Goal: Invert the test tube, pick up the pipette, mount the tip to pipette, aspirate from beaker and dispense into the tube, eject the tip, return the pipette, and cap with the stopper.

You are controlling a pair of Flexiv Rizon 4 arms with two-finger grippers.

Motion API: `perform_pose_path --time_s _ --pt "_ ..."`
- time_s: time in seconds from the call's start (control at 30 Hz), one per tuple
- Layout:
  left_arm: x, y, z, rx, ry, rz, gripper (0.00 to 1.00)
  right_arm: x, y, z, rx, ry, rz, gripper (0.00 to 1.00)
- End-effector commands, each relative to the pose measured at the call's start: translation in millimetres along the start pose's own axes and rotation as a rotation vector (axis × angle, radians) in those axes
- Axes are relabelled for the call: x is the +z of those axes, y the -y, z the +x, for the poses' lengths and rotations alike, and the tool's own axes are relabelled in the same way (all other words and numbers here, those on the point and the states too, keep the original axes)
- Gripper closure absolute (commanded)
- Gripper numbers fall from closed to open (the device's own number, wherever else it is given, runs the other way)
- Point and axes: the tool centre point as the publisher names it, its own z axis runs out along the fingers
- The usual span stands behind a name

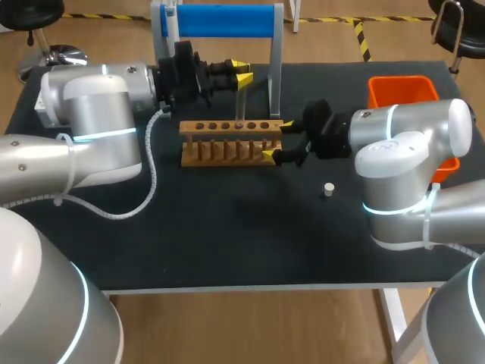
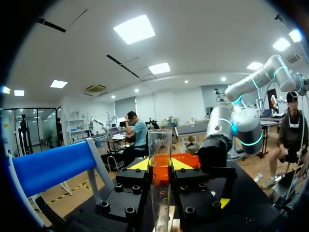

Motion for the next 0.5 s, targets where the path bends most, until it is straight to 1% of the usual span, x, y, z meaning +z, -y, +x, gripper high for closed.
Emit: perform_pose_path --time_s 0.03,0.5 --pt "1.9 -3.9 -0.9 -0.002 -0.005 -0.001 1.00 -0.7 -0.2 0.2 0.001 0.000 0.002 0.00" --pt "3.2 -15.7 -0.1 -0.007 -0.007 0.003 1.00 -0.7 -0.2 0.2 0.001 0.000 0.002 0.00"
